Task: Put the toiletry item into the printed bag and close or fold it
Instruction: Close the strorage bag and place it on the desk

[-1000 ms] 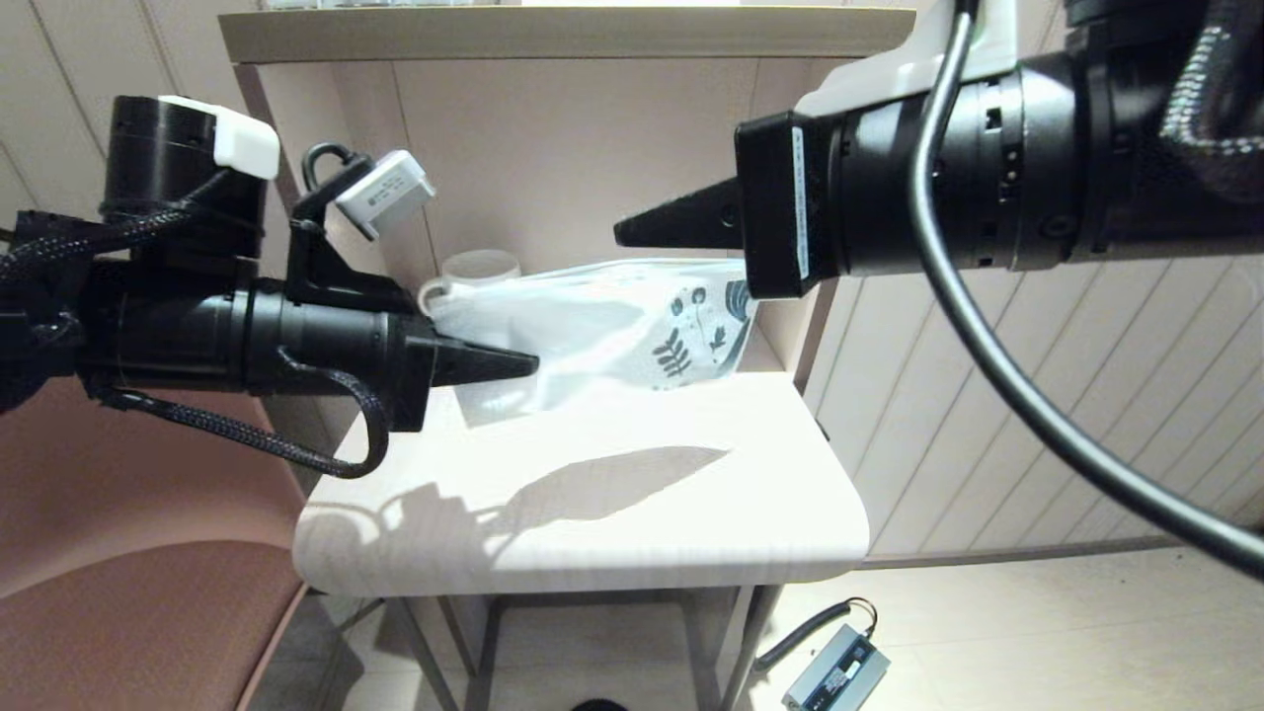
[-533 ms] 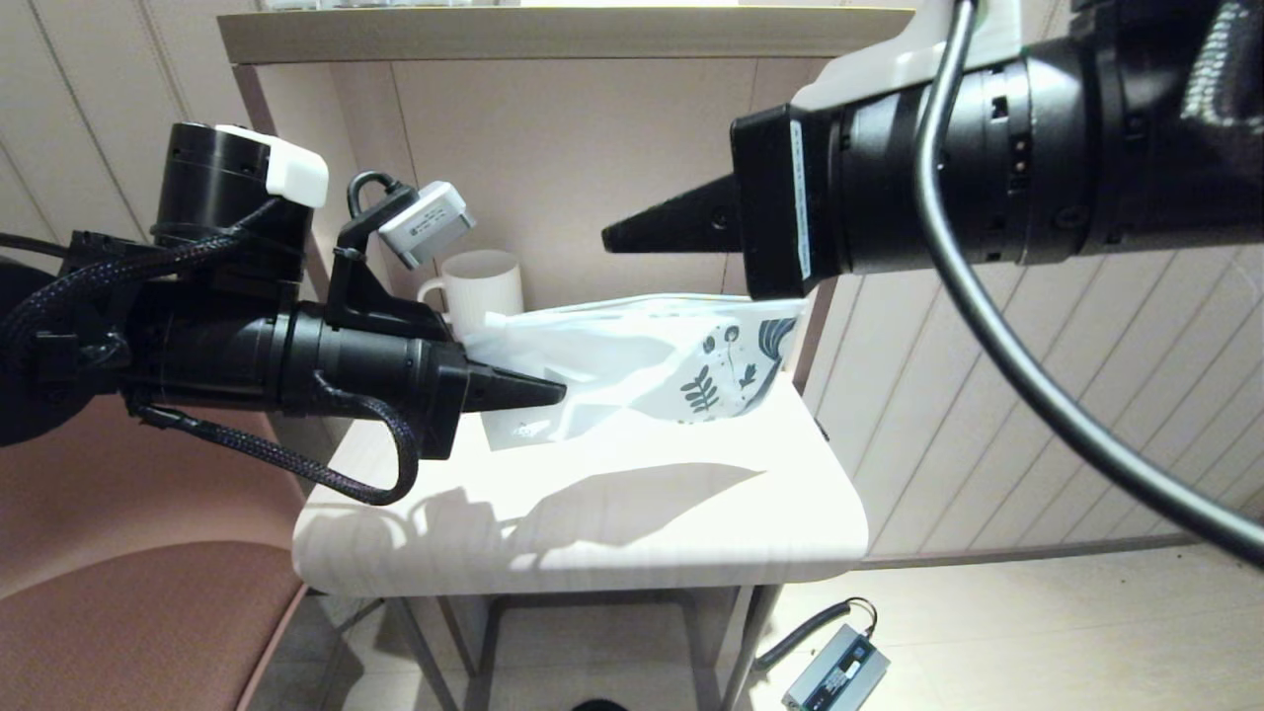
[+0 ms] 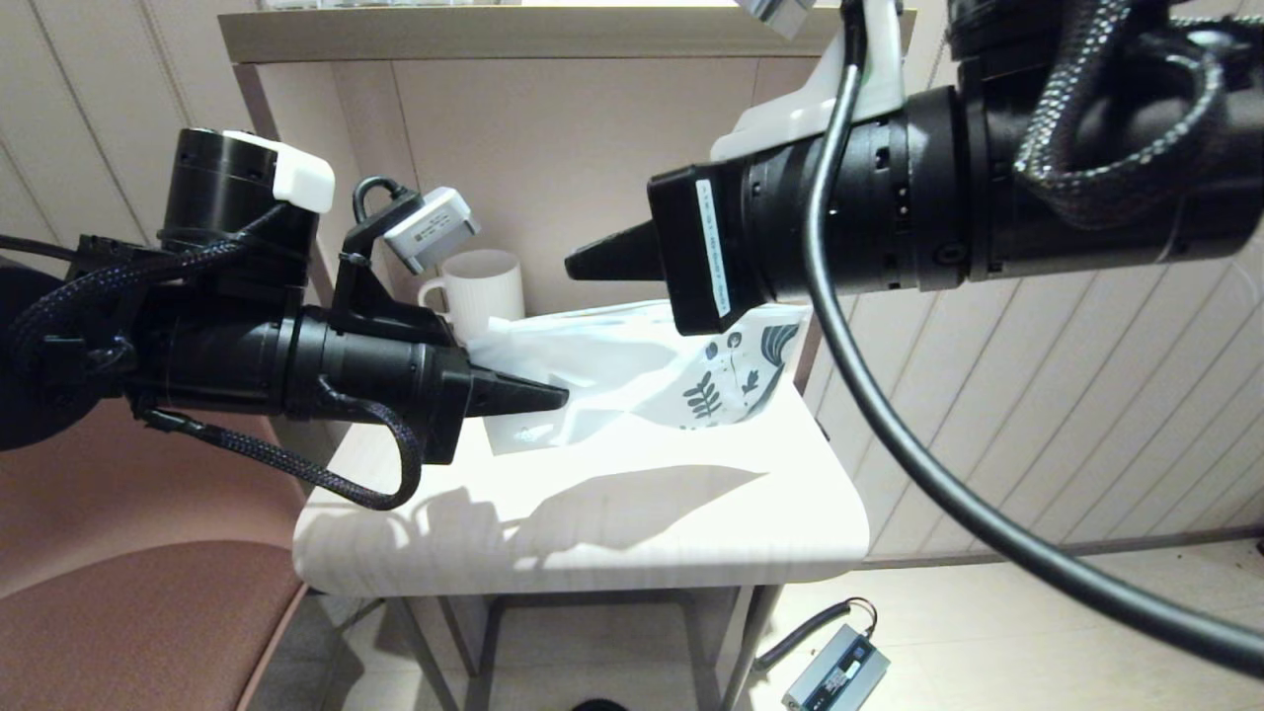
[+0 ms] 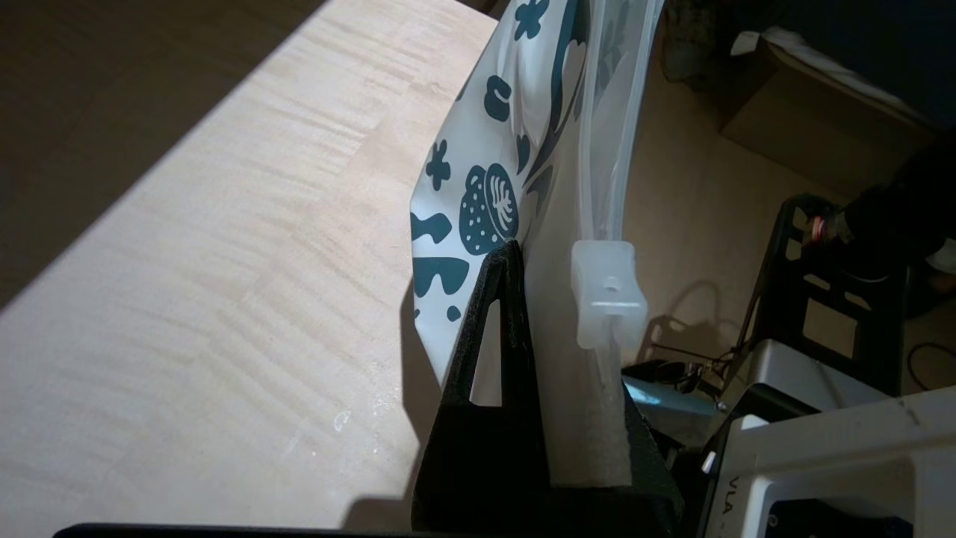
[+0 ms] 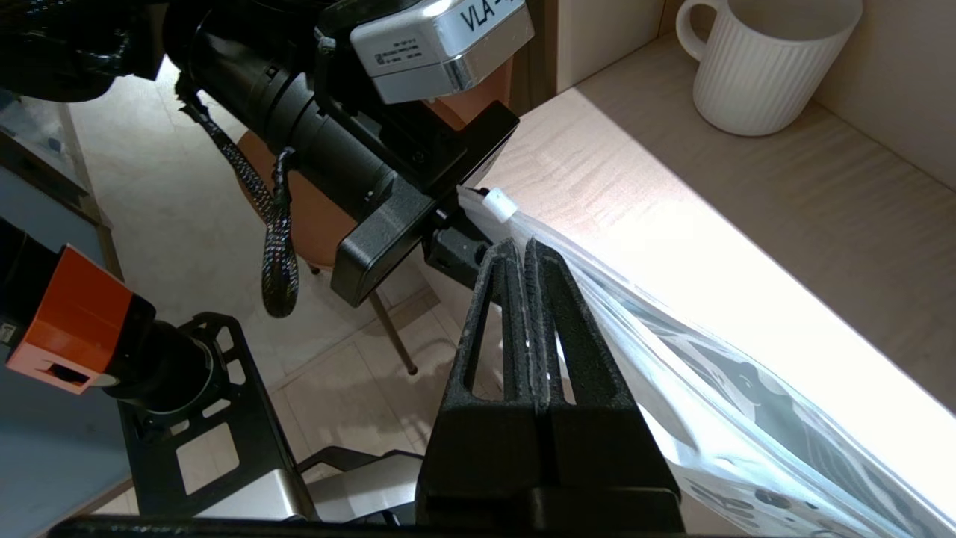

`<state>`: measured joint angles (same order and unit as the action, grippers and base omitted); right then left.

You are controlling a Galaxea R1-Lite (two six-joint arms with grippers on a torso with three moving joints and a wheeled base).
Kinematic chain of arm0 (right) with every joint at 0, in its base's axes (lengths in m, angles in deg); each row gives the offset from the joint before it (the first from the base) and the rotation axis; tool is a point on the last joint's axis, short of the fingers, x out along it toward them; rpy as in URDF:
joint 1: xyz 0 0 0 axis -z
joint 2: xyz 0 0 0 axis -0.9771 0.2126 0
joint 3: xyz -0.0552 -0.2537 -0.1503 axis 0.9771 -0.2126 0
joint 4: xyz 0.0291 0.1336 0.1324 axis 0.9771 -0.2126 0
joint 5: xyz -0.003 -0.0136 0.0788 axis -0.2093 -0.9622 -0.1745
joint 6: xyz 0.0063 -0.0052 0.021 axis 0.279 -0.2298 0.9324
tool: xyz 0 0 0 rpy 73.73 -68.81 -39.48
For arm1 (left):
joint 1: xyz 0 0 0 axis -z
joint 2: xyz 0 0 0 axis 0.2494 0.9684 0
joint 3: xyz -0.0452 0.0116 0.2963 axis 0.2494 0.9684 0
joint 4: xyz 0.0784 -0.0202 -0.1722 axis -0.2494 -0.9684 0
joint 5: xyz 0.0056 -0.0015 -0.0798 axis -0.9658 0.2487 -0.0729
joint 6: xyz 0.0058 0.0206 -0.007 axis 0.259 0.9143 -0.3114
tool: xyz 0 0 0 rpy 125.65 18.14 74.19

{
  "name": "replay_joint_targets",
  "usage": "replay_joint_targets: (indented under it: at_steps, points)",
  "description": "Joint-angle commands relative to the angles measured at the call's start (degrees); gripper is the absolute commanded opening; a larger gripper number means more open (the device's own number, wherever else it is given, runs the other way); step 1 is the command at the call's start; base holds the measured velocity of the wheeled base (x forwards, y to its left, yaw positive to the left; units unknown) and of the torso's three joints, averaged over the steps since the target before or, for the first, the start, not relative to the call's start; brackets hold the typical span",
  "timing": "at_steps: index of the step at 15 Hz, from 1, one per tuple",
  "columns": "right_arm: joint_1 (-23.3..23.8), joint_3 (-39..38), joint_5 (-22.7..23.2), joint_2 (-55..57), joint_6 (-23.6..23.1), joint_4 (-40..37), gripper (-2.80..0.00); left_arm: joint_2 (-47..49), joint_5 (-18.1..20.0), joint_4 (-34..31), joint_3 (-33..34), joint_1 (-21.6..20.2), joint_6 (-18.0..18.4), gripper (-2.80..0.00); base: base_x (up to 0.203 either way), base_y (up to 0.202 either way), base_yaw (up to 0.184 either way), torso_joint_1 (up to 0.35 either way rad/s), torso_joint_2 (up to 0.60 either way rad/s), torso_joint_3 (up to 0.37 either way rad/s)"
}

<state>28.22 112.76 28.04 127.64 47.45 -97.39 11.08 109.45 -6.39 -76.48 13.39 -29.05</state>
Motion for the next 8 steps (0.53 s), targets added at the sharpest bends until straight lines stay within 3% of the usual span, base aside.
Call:
replay_joint_targets:
  at_steps: [1, 5, 6, 8]
  points:
    - [0.0, 0.4, 0.1, 1.5, 0.1, -0.1, -2.8, 0.1, 0.2, 0.0, 0.2, 0.4, 0.1, -2.8, 0.0, 0.0, 0.0, 0.0, 0.0, 0.0]
    - [0.0, 0.4, 0.1, 1.6, -0.9, -0.1, -2.8, 0.1, 0.2, 0.0, 0.3, 0.4, 0.3, -2.8, 0.0, 0.0, 0.0, 0.0, 0.0, 0.0]
    - [0.0, -0.5, 0.0, 1.5, -1.9, 0.0, 0.0, 0.1, 0.2, 0.0, 0.3, 0.5, 0.3, -2.8, 0.0, 0.0, 0.0, 0.0, 0.0, 0.0]
    - [-0.1, -0.4, 0.3, 2.4, -4.0, 0.0, 0.0, 0.1, 0.2, 0.0, 0.4, 1.0, 0.3, -2.8, 0.0, 0.0, 0.0, 0.0, 0.0, 0.0]
